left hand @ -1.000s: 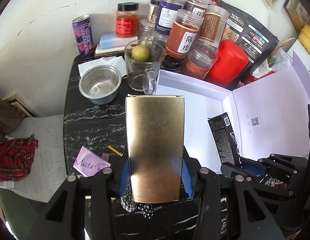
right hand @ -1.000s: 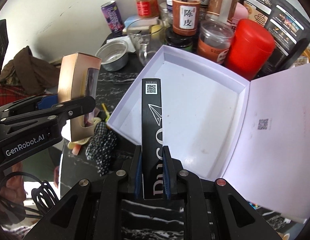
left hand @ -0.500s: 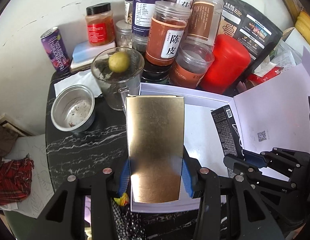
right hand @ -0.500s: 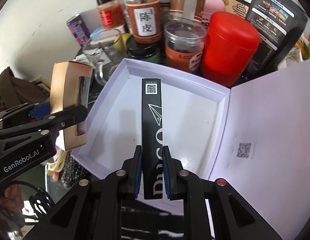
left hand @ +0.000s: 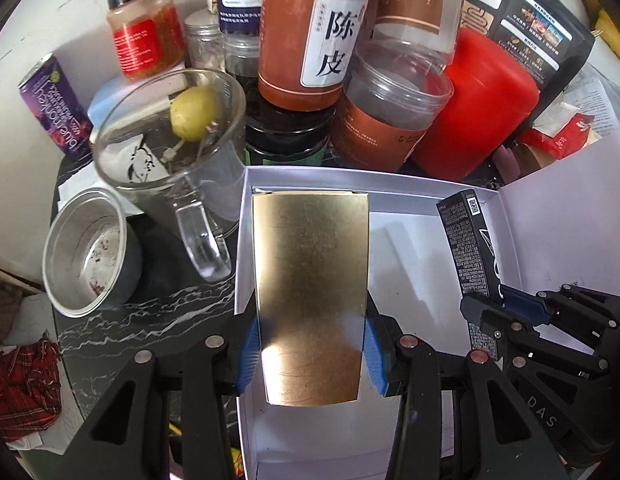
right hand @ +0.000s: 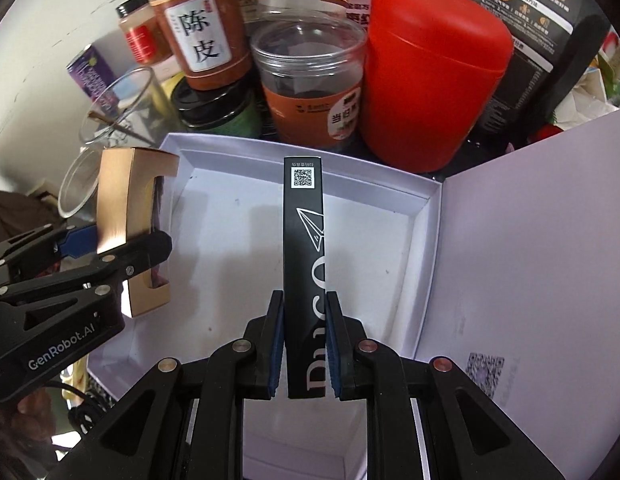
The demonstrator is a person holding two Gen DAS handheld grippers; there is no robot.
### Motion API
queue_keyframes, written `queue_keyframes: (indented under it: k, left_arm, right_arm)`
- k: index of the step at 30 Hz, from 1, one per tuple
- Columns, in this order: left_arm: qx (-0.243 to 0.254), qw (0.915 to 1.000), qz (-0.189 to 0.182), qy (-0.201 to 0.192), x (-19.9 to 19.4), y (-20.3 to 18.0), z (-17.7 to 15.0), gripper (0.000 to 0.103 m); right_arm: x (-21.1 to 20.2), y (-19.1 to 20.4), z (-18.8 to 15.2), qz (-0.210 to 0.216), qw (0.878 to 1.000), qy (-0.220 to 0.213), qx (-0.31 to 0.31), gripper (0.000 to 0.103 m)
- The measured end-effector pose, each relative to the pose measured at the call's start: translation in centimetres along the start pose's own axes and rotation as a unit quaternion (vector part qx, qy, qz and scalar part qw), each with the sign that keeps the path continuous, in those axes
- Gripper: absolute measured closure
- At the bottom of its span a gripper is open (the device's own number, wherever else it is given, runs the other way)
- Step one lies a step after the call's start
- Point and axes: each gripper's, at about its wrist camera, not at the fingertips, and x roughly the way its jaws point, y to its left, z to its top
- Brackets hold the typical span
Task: Organize rigid objects
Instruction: 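Carry both held items into the white box and open both tools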
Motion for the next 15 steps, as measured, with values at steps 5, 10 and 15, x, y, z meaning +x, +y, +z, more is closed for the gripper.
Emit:
queue_keyframes:
  k: [5, 10, 15]
  left_arm:
    - [0.005, 0.9999, 0.006, 0.01, 1.5, 0.1, 0.7, 0.059]
    - [0.024, 0.9994, 0.019, 0.015, 2.3, -1.1, 1.0, 0.059]
    - [0.017, 0.9992, 0.021, 0.028, 3.2, -1.0, 1.3, 0.059]
  right_arm:
    - [1.3, -0.3, 0.4, -0.006, 1.0, 0.002, 0.007, 0.084]
    - [2.5, -0.6, 0.8, -0.013, 1.0, 0.004, 0.009, 0.084]
    - [2.8, -0.9, 0.8, -0.025, 1.0, 0.002, 0.013, 0.084]
